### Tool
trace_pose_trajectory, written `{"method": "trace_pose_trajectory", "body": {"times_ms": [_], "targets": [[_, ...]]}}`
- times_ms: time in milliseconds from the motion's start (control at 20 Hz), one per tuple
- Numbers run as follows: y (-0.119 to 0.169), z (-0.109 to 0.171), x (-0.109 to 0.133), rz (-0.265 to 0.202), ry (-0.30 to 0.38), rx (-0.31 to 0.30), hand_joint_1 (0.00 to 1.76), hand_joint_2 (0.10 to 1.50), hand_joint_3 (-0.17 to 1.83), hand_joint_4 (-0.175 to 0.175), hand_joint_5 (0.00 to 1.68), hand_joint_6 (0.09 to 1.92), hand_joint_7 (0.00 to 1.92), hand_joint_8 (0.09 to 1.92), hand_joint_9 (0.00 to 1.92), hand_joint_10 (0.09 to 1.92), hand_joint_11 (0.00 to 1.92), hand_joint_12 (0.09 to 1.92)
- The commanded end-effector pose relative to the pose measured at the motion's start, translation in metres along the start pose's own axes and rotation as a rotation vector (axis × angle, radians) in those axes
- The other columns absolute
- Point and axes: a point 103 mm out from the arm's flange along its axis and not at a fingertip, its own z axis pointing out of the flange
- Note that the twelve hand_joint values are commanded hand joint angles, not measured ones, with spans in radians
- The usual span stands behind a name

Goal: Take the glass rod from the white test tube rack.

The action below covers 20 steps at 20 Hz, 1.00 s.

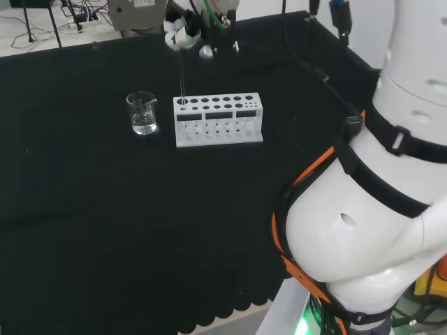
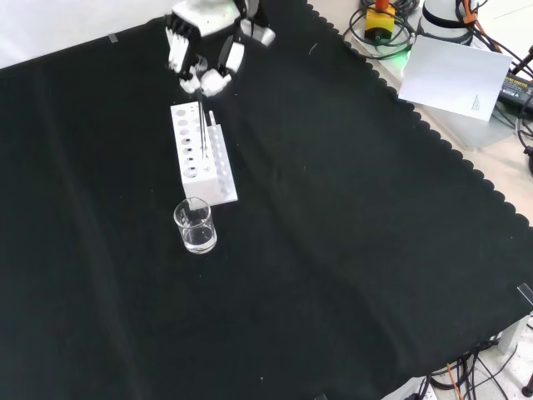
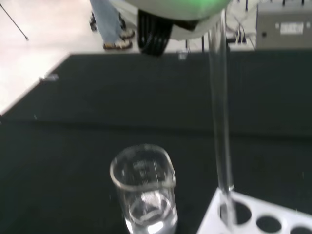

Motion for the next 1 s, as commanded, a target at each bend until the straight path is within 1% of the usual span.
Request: {"method": "trace_pose_trajectory", "body": {"times_ms": [50,250,350,750,1000], "targets": [[-0.022,-0.050,0.002,-0.026,0.040,-0.121,1.30,0.71,0.74,-0.175,1.05,0.81,1.13,1.24,1.64,0.88,1.63,0.72],[-0.030,-0.068,0.008,-0.026,0.038,-0.140,1.30,0.71,0.74,-0.175,1.06,0.80,1.13,1.24,1.64,0.88,1.64,0.72],[-0.034,-0.075,0.009,-0.030,0.039,-0.138,1.30,0.71,0.74,-0.175,1.06,0.79,1.13,1.24,1.65,0.87,1.64,0.72],[-0.043,-0.073,0.007,-0.044,0.067,-0.130,1.30,0.71,0.74,-0.175,1.07,0.78,1.14,1.24,1.65,0.87,1.64,0.71],[-0.046,-0.078,0.006,-0.040,0.072,-0.134,1.30,0.70,0.74,-0.175,1.07,0.78,1.14,1.23,1.66,0.86,1.64,0.71]]}}
